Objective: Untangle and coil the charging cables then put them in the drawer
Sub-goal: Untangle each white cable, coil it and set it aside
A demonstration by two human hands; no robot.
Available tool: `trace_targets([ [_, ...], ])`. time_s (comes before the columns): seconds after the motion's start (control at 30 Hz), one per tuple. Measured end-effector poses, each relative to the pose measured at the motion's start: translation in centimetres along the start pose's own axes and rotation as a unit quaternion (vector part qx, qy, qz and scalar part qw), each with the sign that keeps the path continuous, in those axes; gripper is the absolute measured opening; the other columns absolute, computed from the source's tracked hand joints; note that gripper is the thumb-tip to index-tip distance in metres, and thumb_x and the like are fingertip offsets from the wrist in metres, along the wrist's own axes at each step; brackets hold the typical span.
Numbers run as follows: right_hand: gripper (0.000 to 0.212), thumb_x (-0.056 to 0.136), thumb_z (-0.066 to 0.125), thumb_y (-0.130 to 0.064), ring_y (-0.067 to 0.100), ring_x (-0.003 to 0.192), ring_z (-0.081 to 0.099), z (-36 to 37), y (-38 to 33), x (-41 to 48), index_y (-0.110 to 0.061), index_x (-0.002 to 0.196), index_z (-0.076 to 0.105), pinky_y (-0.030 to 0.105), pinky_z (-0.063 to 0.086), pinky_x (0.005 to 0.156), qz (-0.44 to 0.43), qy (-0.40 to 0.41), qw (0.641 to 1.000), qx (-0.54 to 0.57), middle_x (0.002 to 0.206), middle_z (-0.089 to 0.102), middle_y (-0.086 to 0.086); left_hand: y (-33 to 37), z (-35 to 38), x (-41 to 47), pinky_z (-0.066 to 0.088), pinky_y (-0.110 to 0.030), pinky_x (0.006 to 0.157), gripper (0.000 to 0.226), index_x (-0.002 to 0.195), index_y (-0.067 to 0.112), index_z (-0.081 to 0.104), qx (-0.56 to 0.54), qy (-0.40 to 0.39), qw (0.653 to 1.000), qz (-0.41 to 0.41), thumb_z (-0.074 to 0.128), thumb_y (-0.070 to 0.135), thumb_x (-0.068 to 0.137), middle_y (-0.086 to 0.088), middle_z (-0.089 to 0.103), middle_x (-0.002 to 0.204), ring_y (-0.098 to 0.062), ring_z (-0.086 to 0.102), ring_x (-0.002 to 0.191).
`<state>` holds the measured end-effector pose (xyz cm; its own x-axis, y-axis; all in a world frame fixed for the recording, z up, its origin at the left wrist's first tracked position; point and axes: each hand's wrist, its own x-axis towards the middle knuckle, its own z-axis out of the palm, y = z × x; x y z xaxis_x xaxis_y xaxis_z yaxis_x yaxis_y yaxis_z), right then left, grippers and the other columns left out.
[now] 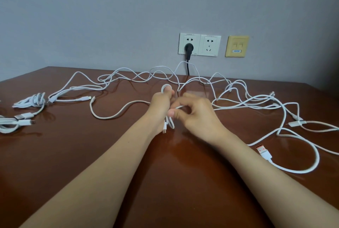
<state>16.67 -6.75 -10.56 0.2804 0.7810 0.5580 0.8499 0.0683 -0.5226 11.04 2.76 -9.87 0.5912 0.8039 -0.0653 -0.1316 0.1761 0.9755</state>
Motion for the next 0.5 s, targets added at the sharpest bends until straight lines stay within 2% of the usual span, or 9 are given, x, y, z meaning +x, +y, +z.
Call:
trace_targets([
  [0.03, 0.004, 0.080, 0.071, -0.021, 0.005, 0.055, 0.045, -0.1, 0.0, 0.0, -0.019, 0.077, 0.071, 0.019, 0.031, 0.057, 0.015, 0.017, 0.999, 0.023, 0.059, 0.048, -0.010, 0.0, 0.1, -0.1, 0.044, -0.030, 0.067, 0.041, 0.069, 0.014, 0.047, 0.001, -0.008, 1.000, -0.004, 0.033, 0.036, 0.101, -0.003, 0.045, 0.063, -0.020, 0.048, 0.061],
  [0.07, 0.006, 0.080, 0.071, -0.021, 0.003, 0.054, 0.046, -0.2, 0.1, 0.1, -0.021, 0.075, 0.070, 0.016, 0.031, 0.056, 0.031, 0.033, 0.998, 0.052, 0.058, 0.051, -0.012, -0.1, 0.2, -0.2, 0.041, -0.028, 0.059, 0.046, 0.067, 0.015, 0.046, 0.008, -0.018, 1.000, -0.011, 0.031, 0.043, 0.100, -0.003, 0.043, 0.061, -0.020, 0.046, 0.056],
  [0.13, 0.015, 0.081, 0.071, -0.019, 0.002, 0.049, 0.046, -0.3, 0.2, 0.2, -0.026, 0.068, 0.065, 0.021, 0.036, 0.056, 0.058, 0.058, 0.991, 0.103, 0.057, 0.056, -0.012, 0.0, 0.2, -0.6, 0.029, -0.014, 0.043, 0.055, 0.065, 0.016, 0.043, 0.018, -0.040, 0.999, -0.032, 0.025, 0.058, 0.095, -0.003, 0.033, 0.051, -0.013, 0.032, 0.037],
  [0.2, 0.020, 0.081, 0.070, -0.019, 0.003, 0.043, 0.044, -0.2, 0.2, 0.1, -0.027, 0.066, 0.059, 0.023, 0.036, 0.052, 0.082, 0.074, 0.985, 0.129, 0.050, 0.054, -0.014, 0.1, 0.2, -1.1, 0.023, -0.007, 0.039, 0.062, 0.061, 0.016, 0.038, -0.004, -0.067, 0.996, -0.061, 0.019, 0.069, 0.088, 0.001, 0.024, 0.040, -0.009, 0.021, 0.028],
  [0.3, 0.023, 0.082, 0.068, -0.017, 0.006, 0.040, 0.041, 0.1, 0.5, 0.1, -0.023, 0.072, 0.049, 0.027, 0.035, 0.049, 0.104, 0.092, 0.979, 0.149, 0.048, 0.052, -0.012, 0.5, 0.5, -1.7, 0.019, -0.004, 0.037, 0.072, 0.051, 0.017, 0.034, -0.034, -0.157, 0.983, -0.089, 0.013, 0.080, 0.079, 0.006, 0.023, 0.034, -0.005, 0.018, 0.025],
  [0.37, 0.022, 0.088, 0.060, -0.013, 0.003, 0.043, 0.047, 0.1, 0.7, 0.2, -0.025, 0.076, 0.046, 0.026, 0.038, 0.050, 0.112, 0.086, 0.982, 0.129, 0.054, 0.055, -0.011, 0.4, 0.7, -2.1, 0.016, -0.004, 0.035, 0.072, 0.041, 0.018, 0.038, -0.018, -0.204, 0.975, -0.086, 0.018, 0.076, 0.081, 0.007, 0.024, 0.034, -0.002, 0.018, 0.024],
  [0.4, 0.024, 0.090, 0.054, -0.010, 0.002, 0.044, 0.048, 0.0, 0.8, 0.2, -0.027, 0.077, 0.045, 0.025, 0.038, 0.050, 0.113, 0.083, 0.983, 0.119, 0.057, 0.057, -0.012, 0.3, 0.7, -2.3, 0.014, -0.006, 0.034, 0.067, 0.043, 0.019, 0.040, 0.003, -0.217, 0.973, -0.074, 0.025, 0.069, 0.085, 0.008, 0.025, 0.036, -0.001, 0.018, 0.025],
  [0.5, 0.025, 0.091, 0.048, -0.007, 0.003, 0.045, 0.044, -0.4, 1.2, 0.3, -0.027, 0.079, 0.043, 0.027, 0.038, 0.046, 0.125, 0.091, 0.978, 0.139, 0.063, 0.055, -0.011, 0.4, 0.2, -2.5, 0.013, -0.012, 0.030, 0.034, 0.066, 0.016, 0.039, 0.042, -0.242, 0.968, -0.047, 0.048, 0.036, 0.093, 0.009, 0.027, 0.043, 0.000, 0.018, 0.030],
])
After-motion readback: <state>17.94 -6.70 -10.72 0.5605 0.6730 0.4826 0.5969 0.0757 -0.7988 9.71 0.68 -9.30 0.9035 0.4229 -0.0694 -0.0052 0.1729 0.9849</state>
